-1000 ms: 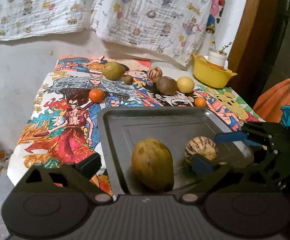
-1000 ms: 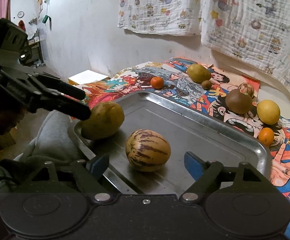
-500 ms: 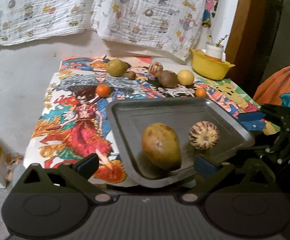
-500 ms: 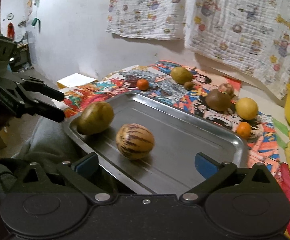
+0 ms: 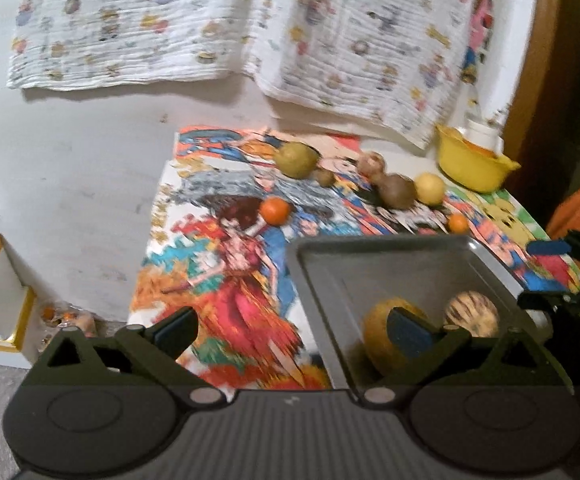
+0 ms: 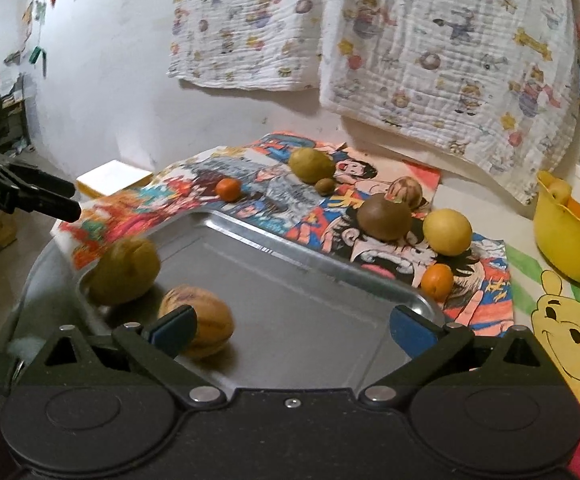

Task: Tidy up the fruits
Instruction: 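Reach the right tool to the brown kiwi while the left tool reaches a small orange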

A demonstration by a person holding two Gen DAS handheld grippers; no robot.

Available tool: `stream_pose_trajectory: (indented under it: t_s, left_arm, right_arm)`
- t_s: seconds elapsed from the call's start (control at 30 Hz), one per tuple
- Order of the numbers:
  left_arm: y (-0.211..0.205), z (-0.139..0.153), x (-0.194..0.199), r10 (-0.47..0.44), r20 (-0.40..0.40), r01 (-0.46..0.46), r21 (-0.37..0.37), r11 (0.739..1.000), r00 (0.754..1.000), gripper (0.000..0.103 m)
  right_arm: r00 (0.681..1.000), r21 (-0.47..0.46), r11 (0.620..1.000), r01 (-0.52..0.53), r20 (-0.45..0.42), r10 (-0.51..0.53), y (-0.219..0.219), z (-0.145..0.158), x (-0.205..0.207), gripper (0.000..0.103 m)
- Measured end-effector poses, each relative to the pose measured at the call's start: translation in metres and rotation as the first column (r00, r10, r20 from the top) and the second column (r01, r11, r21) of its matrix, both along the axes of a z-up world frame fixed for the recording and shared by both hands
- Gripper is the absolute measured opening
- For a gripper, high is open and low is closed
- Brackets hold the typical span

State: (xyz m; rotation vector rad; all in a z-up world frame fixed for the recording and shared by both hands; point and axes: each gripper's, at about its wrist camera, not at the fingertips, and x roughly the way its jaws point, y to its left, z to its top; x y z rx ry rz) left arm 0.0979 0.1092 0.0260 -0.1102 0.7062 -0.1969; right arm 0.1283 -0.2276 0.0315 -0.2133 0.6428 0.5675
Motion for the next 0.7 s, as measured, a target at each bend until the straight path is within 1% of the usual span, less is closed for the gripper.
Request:
stream_pose_trajectory:
  t_s: [0.17, 0.37, 0.5, 0.7]
  left_arm:
    - [0.007, -0.002, 0.034, 0.033, -0.015, -0.033, -0.053, 0.998, 0.999, 0.103]
    - [-0.002, -0.01, 0.08, 0.018, -0.024, -0.019, -0.06, 0.998, 1.0, 0.103]
    - [-0.009, -0.017, 0.107, 0.009, -0.044, -0.011, -0.06, 0.998, 0.999, 0.103]
    - [-0.018, -0.034, 0.143, 0.014, -0.098, -0.02, -0.063, 0.998, 0.995, 0.103]
  right_arm:
    - [0.998, 0.039, 0.998, 0.052, -0.03, -0.051, 0.001, -0.005, 0.031, 0.102]
    - [0.993, 0.082, 0.991, 0.104, -0.068, -0.098, 0.003, -0.01, 0.07, 0.102]
    - [0.993, 0.076, 0.993, 0.093, -0.076, -0.087, 0.012, -0.015, 0.092, 0.102]
    - [0.996, 0.059, 0.997, 0.041, -0.086, -0.036, 0.033, -0.019, 0.124, 0.102]
